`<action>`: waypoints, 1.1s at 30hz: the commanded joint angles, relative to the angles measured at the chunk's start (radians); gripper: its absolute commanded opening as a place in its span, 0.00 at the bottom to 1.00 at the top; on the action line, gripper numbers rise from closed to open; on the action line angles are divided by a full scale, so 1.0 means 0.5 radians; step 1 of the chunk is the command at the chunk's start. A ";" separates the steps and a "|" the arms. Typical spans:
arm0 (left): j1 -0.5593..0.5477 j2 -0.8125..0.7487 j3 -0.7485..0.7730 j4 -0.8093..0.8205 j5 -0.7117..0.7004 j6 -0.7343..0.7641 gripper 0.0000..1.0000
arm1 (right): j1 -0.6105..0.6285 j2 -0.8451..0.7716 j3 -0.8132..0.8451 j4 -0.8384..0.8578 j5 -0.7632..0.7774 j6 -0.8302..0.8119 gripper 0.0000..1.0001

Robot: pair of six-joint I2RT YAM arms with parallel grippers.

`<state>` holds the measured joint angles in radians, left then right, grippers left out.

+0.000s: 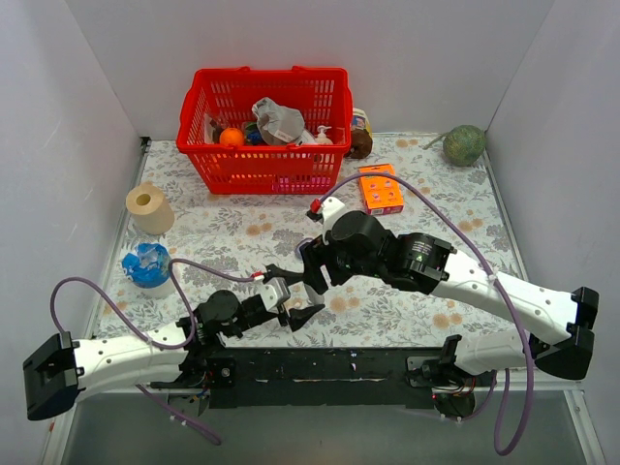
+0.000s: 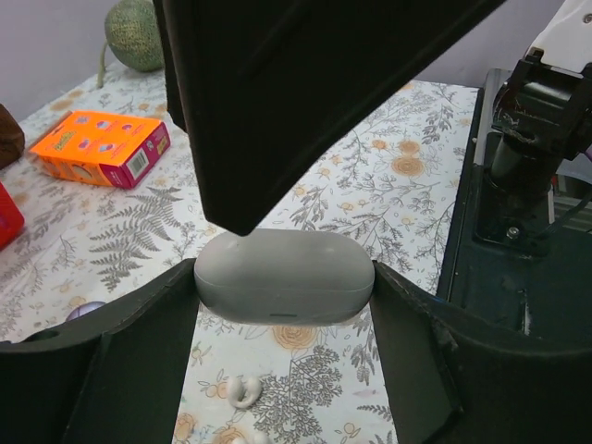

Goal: Insert the wireless bluetooth earbuds into the charging case
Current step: Open the charging case.

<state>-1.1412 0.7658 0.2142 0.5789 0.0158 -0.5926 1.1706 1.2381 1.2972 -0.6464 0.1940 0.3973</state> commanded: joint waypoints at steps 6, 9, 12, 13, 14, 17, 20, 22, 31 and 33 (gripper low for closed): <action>-0.003 -0.160 0.075 -0.016 -0.108 0.207 0.00 | -0.013 0.033 0.035 -0.026 -0.090 -0.049 0.78; -0.003 -0.185 0.081 -0.041 -0.121 0.210 0.00 | -0.016 0.024 -0.014 0.007 -0.112 -0.043 0.77; -0.006 -0.188 0.090 -0.059 -0.108 0.210 0.00 | -0.016 0.033 -0.036 0.032 -0.146 -0.043 0.76; -0.006 -0.194 0.090 -0.062 -0.111 0.207 0.00 | -0.016 0.040 -0.039 0.029 -0.140 -0.043 0.76; -0.006 -0.197 0.096 -0.063 -0.108 0.200 0.00 | -0.019 0.049 -0.042 0.026 -0.136 -0.046 0.76; -0.003 -0.206 0.102 -0.066 -0.105 0.197 0.00 | -0.034 0.055 -0.072 0.023 -0.139 -0.043 0.76; -0.003 -0.218 0.108 -0.075 -0.099 0.194 0.00 | -0.062 0.046 -0.100 0.023 -0.149 -0.034 0.76; -0.003 -0.225 0.108 -0.078 -0.096 0.191 0.00 | -0.089 0.040 -0.119 0.020 -0.155 -0.031 0.76; -0.003 -0.283 0.087 -0.121 -0.130 0.185 0.00 | -0.184 -0.077 -0.152 0.014 -0.115 -0.009 0.76; -0.003 -0.292 0.090 -0.127 -0.130 0.185 0.00 | -0.206 -0.086 -0.171 0.004 -0.115 -0.009 0.76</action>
<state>-1.1408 0.6521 0.2276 0.4900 -0.0498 -0.5087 1.0981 1.2247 1.2316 -0.6346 0.0982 0.4000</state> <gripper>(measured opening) 0.673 0.762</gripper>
